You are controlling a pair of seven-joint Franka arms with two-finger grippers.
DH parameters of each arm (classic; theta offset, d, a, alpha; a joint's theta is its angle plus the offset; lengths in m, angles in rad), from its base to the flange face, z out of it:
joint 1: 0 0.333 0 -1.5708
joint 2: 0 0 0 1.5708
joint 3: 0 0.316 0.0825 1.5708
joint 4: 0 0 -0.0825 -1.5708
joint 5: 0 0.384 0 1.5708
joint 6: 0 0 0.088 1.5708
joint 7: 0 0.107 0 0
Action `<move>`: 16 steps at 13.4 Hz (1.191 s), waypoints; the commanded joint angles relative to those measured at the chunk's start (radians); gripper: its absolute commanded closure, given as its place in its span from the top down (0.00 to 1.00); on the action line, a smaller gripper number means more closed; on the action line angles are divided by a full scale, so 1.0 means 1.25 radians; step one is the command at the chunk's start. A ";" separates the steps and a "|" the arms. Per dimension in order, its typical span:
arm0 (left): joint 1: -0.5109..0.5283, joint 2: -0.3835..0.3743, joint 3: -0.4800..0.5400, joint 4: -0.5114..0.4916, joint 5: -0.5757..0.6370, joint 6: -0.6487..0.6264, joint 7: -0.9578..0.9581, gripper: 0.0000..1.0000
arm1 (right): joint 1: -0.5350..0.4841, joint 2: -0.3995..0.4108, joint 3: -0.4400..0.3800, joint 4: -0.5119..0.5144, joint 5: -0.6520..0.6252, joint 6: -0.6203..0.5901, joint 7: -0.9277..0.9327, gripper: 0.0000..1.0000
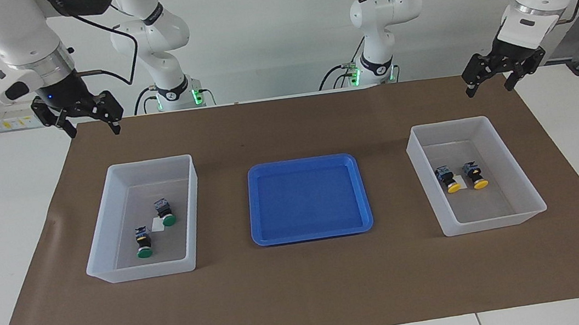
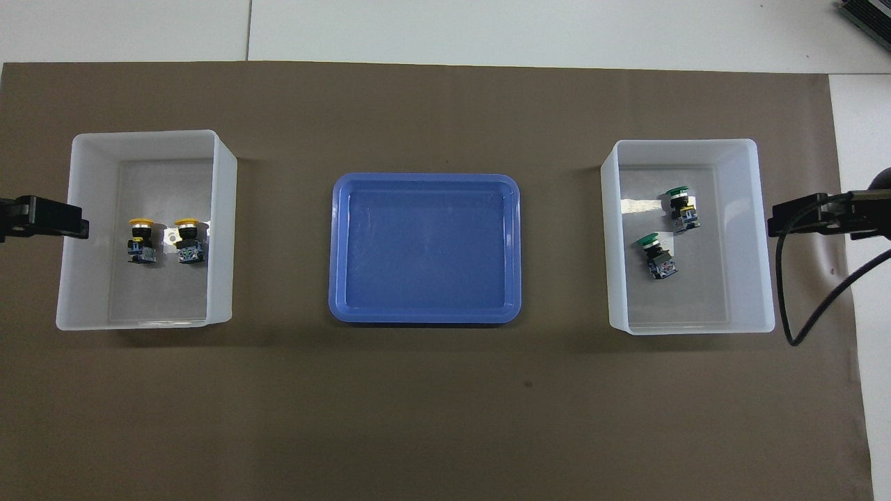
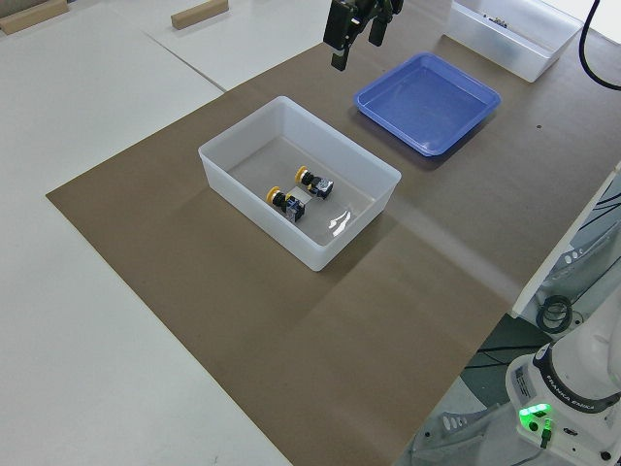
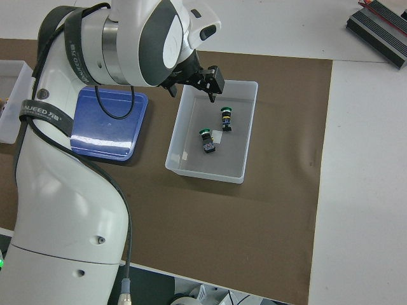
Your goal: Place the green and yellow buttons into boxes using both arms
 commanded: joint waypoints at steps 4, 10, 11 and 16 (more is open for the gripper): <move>0.004 0.073 0.000 0.081 -0.015 -0.026 0.008 1.00 | 0.023 0.013 -0.020 0.020 -0.017 -0.013 0.006 1.00; 0.002 0.053 0.000 0.058 -0.006 -0.037 0.011 1.00 | 0.015 0.010 -0.019 0.018 -0.004 -0.026 -0.024 1.00; 0.002 0.043 -0.002 0.058 -0.006 -0.041 0.012 1.00 | 0.015 0.005 -0.019 0.014 -0.004 -0.027 -0.024 1.00; -0.010 0.026 -0.005 0.045 0.068 -0.073 0.012 1.00 | 0.018 0.002 -0.019 0.005 -0.003 -0.022 -0.024 1.00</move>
